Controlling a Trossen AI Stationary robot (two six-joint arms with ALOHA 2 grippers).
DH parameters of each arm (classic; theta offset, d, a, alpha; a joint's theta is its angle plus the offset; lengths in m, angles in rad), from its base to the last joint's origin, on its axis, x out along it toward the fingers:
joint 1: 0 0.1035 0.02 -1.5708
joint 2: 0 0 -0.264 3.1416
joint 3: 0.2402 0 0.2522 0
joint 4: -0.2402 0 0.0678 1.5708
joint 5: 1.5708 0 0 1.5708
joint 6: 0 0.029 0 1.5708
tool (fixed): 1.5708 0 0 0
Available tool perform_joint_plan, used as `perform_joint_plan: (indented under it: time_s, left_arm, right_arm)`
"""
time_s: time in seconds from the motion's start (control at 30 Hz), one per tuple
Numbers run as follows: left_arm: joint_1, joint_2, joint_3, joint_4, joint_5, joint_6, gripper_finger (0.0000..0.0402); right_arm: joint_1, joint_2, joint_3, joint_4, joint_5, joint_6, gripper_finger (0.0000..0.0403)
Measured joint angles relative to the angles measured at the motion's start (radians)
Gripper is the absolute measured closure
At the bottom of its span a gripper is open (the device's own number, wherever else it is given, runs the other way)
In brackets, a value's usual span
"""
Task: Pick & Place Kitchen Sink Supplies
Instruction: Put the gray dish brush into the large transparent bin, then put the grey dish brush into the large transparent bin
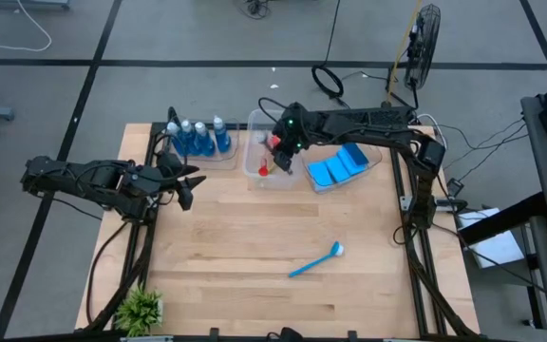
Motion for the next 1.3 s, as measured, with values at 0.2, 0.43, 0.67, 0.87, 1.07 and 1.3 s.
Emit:
perform_joint_plan:
  time_s: [0.2, 0.43, 0.67, 0.87, 1.07, 1.3]
  left_arm:
    - [0.0, 0.0, 0.0, 0.0, 0.0, -0.002, 0.0236]
    - [0.0, 0.0, 0.0, 0.0, 0.0, -0.002, 0.0236]
    - [0.0, 0.0, 0.0, 0.0, 0.001, -0.002, 0.0236]
    - [0.0, 0.0, 0.0, 0.0, 0.001, 0.003, 0.0236]
    - [0.0, 0.0, 0.0, -0.001, 0.0, 0.014, 0.0236]
    - [0.0, 0.0, 0.0, -0.001, 0.0, 0.012, 0.0236]
  right_arm:
    - [0.0, 0.0, 0.0, 0.011, 0.001, 0.0, 0.0293]
    - [0.0, -0.007, 0.0, 0.017, 0.0, -0.004, 0.0276]
    - [0.004, -0.073, 0.0, 0.023, -0.001, -0.06, 0.0277]
    - [0.013, -0.167, 0.0, 0.039, -0.093, -0.079, 0.0275]
    - [0.016, -0.263, 0.0, 0.037, -0.213, -0.068, 0.0277]
    - [0.042, -0.332, 0.0, -0.099, -0.191, -0.047, 0.0277]
